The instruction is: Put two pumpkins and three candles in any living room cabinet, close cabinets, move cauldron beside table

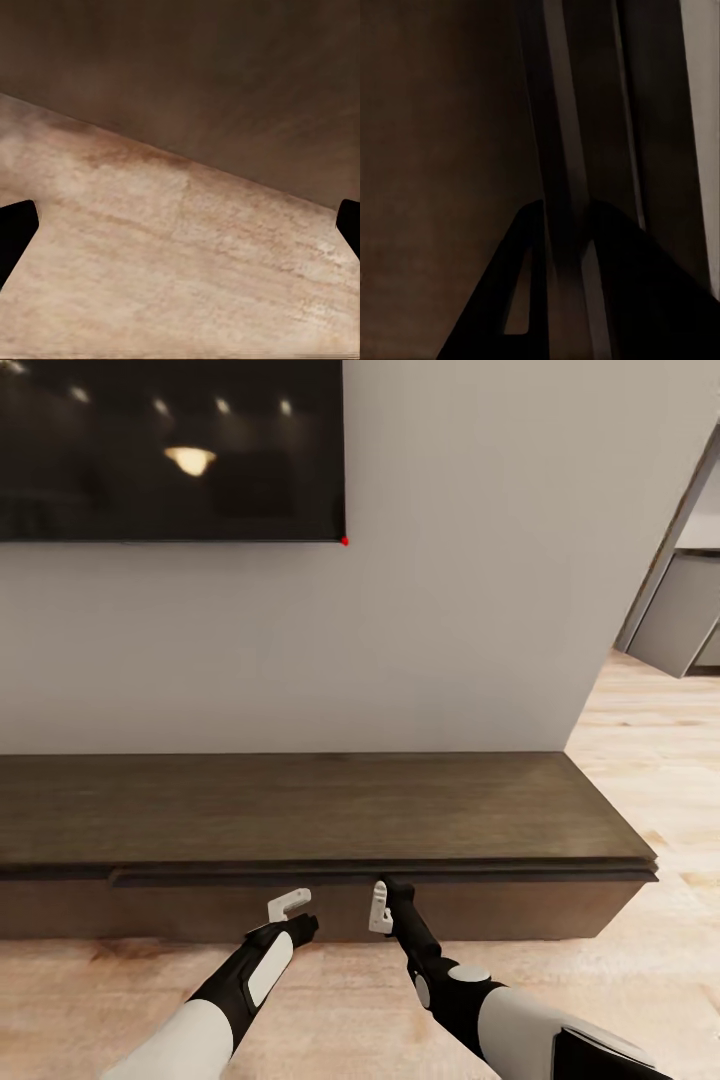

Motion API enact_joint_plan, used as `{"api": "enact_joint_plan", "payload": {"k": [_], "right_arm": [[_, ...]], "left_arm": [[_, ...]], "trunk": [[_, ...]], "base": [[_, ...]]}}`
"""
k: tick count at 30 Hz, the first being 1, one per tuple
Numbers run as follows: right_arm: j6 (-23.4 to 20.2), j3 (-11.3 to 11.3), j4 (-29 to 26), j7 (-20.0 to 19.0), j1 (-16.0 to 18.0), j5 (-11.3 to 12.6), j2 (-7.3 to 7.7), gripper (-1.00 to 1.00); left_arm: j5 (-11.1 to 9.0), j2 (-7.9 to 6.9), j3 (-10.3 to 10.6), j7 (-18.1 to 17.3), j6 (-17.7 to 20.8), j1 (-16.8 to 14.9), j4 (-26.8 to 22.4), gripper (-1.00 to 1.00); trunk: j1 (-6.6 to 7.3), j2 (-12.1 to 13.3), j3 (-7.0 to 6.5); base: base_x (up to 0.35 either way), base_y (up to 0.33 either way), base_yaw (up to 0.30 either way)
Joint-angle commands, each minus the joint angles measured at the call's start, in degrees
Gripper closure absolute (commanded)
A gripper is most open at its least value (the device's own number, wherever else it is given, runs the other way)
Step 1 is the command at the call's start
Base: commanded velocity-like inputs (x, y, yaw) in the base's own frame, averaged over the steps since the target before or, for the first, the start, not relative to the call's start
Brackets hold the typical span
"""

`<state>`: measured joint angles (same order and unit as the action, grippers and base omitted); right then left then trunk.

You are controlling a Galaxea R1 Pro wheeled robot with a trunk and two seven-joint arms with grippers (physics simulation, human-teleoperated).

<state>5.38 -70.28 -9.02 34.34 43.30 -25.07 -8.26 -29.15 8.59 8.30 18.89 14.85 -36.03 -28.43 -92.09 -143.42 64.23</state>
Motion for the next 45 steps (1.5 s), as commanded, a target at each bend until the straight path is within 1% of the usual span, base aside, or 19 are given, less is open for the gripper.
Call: {"api": "enact_joint_plan", "payload": {"k": [1, 45], "right_arm": [[0.39, 1.9, 4.19, 0.03, 0.03, 0.46, 0.0, 1.0], [0.42, 1.99, 4.32, 0.03, 0.03, 0.52, 0.09, 1.0]], "left_arm": [[-0.56, -0.06, 0.4, 0.53, 0.18, 0.0, -0.13, -1.0], [-0.65, -0.06, 0.4, 0.53, 0.18, 0.0, 0.03, -1.0]], "trunk": [[0.03, -0.02, 0.05], [0.03, -0.02, 0.05]], "base": [[-0.176, 0.0, 0.0], [-0.199, 0.0, 0.0]]}}
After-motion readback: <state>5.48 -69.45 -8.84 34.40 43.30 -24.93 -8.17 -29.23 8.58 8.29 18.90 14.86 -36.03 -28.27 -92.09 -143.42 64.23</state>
